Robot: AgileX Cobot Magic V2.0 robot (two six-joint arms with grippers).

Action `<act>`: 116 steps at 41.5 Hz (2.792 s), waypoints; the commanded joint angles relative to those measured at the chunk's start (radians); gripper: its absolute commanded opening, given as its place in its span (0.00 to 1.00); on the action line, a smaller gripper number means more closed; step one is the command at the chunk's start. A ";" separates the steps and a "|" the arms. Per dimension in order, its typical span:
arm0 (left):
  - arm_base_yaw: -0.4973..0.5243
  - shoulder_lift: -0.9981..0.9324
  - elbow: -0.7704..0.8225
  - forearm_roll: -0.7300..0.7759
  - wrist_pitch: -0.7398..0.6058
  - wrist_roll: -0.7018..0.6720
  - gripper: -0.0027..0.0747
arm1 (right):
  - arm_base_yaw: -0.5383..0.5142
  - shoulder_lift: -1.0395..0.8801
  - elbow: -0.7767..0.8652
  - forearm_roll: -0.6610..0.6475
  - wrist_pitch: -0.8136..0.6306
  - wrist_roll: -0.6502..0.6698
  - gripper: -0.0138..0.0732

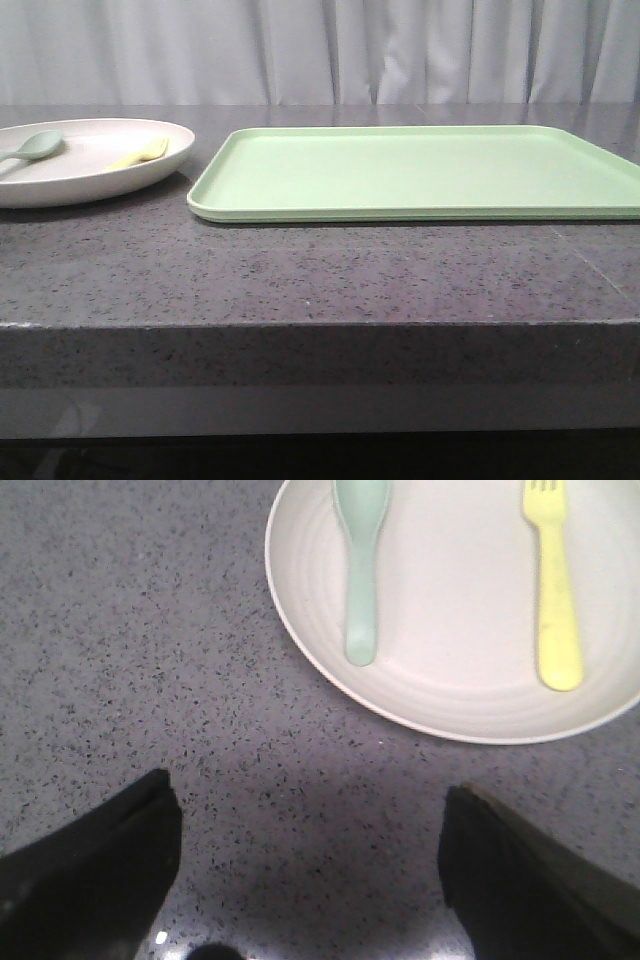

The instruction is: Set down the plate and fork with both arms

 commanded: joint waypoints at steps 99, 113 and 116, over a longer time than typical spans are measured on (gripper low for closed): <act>0.267 0.680 -0.518 -0.887 0.089 0.387 0.01 | 0.001 0.016 -0.036 -0.011 -0.073 -0.010 0.80; 0.101 0.680 -0.665 -0.838 0.040 0.172 0.01 | 0.001 0.016 -0.036 -0.011 -0.073 -0.010 0.80; 0.052 0.680 -0.684 -0.779 0.011 0.098 0.01 | 0.001 0.016 -0.036 -0.011 -0.073 -0.010 0.80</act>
